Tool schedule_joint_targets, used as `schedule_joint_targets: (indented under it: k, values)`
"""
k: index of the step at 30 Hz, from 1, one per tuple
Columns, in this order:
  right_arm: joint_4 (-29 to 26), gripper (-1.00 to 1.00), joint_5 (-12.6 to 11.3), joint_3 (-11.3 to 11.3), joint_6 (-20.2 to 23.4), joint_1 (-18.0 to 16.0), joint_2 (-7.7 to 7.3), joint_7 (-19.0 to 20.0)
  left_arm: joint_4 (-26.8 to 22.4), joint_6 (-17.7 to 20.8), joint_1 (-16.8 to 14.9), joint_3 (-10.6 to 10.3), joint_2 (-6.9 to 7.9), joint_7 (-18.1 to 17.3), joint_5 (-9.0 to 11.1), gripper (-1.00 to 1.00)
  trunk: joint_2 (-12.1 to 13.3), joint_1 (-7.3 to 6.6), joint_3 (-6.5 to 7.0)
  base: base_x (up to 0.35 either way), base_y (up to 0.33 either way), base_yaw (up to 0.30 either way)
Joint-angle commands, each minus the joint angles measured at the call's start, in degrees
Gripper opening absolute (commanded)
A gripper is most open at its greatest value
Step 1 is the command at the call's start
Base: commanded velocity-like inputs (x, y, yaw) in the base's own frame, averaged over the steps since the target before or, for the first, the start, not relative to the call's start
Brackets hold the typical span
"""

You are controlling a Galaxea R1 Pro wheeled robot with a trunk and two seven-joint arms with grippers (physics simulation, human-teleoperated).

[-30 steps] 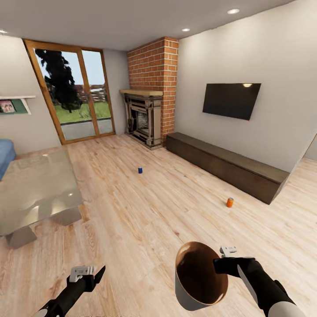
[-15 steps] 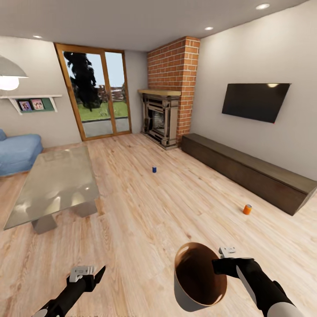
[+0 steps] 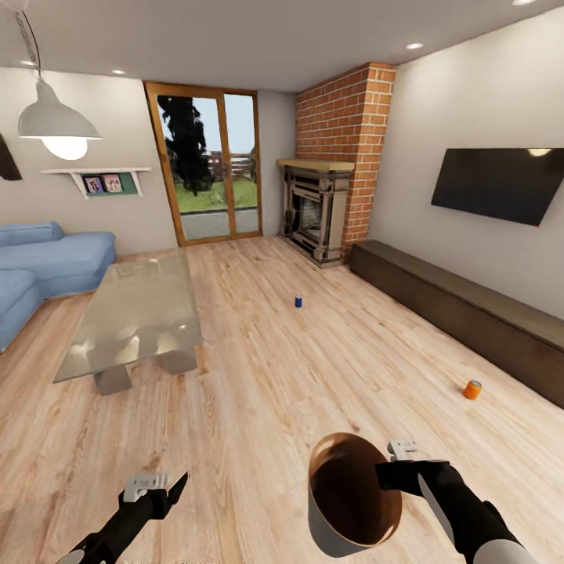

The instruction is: Put the three can of soda from the living room inside the tash can in the kitchen.

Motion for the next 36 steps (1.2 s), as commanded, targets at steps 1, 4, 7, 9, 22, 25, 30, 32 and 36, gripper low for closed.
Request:
schedule_joint_targets:
  k: [1, 4, 7, 9, 22, 25, 30, 32, 36]
  values:
    - [-0.04, -1.0, -0.67, -0.01, 0.12, 0.01, 0.01, -0.04, 0.01, 0.0, 0.0, 0.0, -0.01, 0.0, -0.03, 1.0, -0.01, 0.0, 0.01, 0.0, 0.094, 0.251]
    - [-0.04, -1.0, -0.67, -0.01, 0.12, 0.06, 0.02, -0.04, 0.01, 0.05, 0.0, 0.06, 0.02, -0.05, 0.0, 1.0, -0.01, 0.0, 0.01, 0.0, 0.188, 0.251]
    - [-0.04, -1.0, -0.67, -0.01, 0.13, 0.07, 0.02, -0.04, 0.01, 0.07, 0.0, 0.08, 0.02, -0.08, -0.04, 1.0, -0.01, 0.0, 0.01, 0.0, 0.258, 0.251]
    - [-0.04, -1.0, -0.67, -0.01, 0.13, 0.07, 0.02, -0.04, 0.01, 0.08, 0.0, 0.08, 0.02, -0.08, -0.06, 1.0, -0.01, 0.0, 0.01, 0.0, 0.276, 0.251]
    - [-0.04, -1.0, -0.67, 0.01, 0.13, 0.07, 0.04, -0.04, 0.01, 0.09, 0.0, 0.09, 0.03, -0.02, -0.07, 1.0, -0.01, 0.0, 0.01, 0.0, 0.291, 0.251]
    - [-0.04, -1.0, -0.67, 0.0, 0.13, 0.07, 0.03, -0.04, 0.01, 0.09, 0.0, 0.09, 0.03, -0.01, -0.07, 1.0, -0.01, 0.0, 0.01, 0.0, 0.294, 0.251]
    - [-0.04, -1.0, -0.67, 0.05, 0.13, 0.07, 0.06, -0.04, 0.02, 0.09, 0.0, 0.09, 0.03, 0.0, -0.07, 1.0, -0.01, 0.0, 0.01, 0.0, 0.294, 0.251]
    - [-0.04, -1.0, -0.67, 0.07, 0.13, 0.07, 0.08, -0.04, 0.03, 0.09, 0.0, 0.09, 0.03, 0.0, -0.07, 1.0, -0.01, 0.0, 0.01, 0.0, 0.294, 0.251]
    - [-0.04, -1.0, -0.67, 0.06, 0.13, 0.07, 0.12, -0.04, 0.01, 0.03, 0.0, 0.09, 0.01, 0.0, -0.07, 1.0, -0.01, 0.0, 0.01, 0.0, 0.294, 0.251]
